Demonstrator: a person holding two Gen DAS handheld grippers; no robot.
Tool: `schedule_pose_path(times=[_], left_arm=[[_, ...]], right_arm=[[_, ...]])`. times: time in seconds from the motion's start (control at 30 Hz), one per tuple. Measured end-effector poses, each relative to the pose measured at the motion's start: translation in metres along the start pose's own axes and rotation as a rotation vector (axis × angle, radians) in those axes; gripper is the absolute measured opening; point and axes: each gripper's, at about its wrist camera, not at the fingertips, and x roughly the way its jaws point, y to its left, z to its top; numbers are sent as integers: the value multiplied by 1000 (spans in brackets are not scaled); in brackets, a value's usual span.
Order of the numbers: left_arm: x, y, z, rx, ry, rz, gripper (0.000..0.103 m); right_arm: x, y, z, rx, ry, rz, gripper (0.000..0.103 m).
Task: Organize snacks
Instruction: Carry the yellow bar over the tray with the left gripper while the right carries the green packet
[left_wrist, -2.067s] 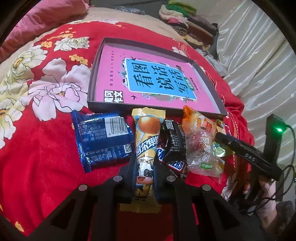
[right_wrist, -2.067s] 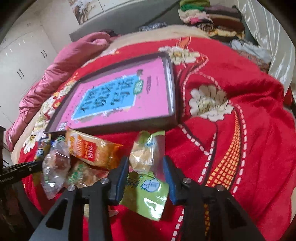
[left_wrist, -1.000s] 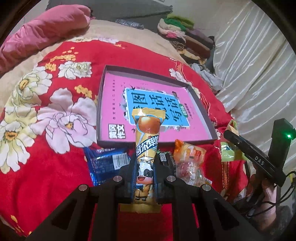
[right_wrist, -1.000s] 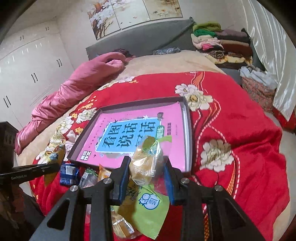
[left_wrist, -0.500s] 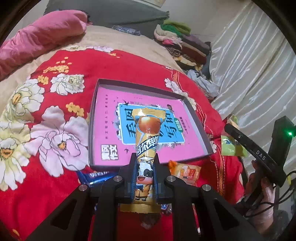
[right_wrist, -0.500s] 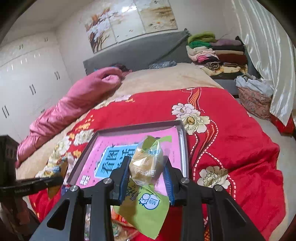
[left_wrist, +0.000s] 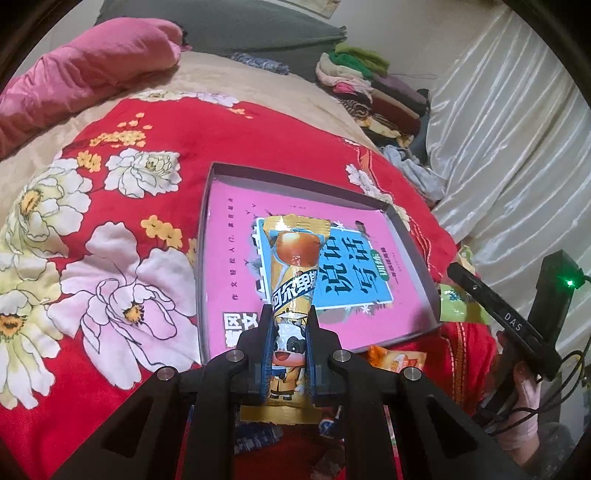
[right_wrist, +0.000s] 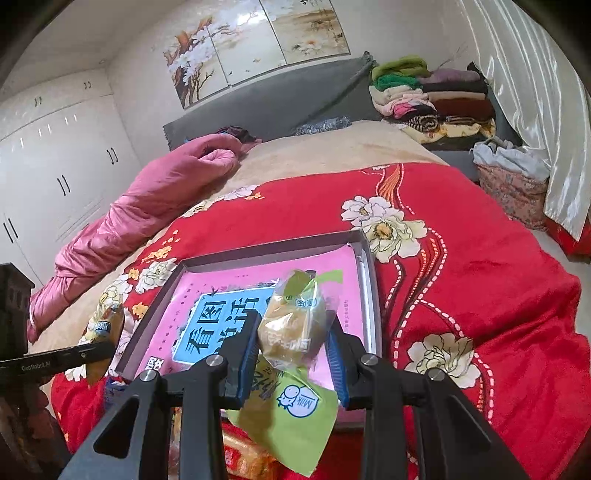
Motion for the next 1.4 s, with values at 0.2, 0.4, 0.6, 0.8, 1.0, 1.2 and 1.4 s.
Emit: schedule_pose_path(times=[0.2, 0.4, 0.6, 0.8, 1.0, 1.2, 1.4], left_arm=[[14, 3, 4, 9, -2, 10, 15], [30, 8, 9, 9, 10, 18, 15], [36, 8, 9, 19, 15, 21, 15], [44, 4, 4, 32, 32, 20, 15], [49, 3, 3, 46, 40, 26, 15], [53, 3, 7, 44, 46, 38, 15], [58, 3, 8, 44, 49, 51, 15]], right_arm=[[16, -1, -2, -17, 18, 2, 34], [32, -1, -9, -32, 59, -7, 34], [43, -8, -15, -17, 94, -17, 34], [49, -7, -19, -34, 121, -39, 35], [53, -7, -24, -48, 137, -42, 35], [56, -8, -25, -48, 146, -49, 35], [57, -6, -26, -56, 151, -57, 36]])
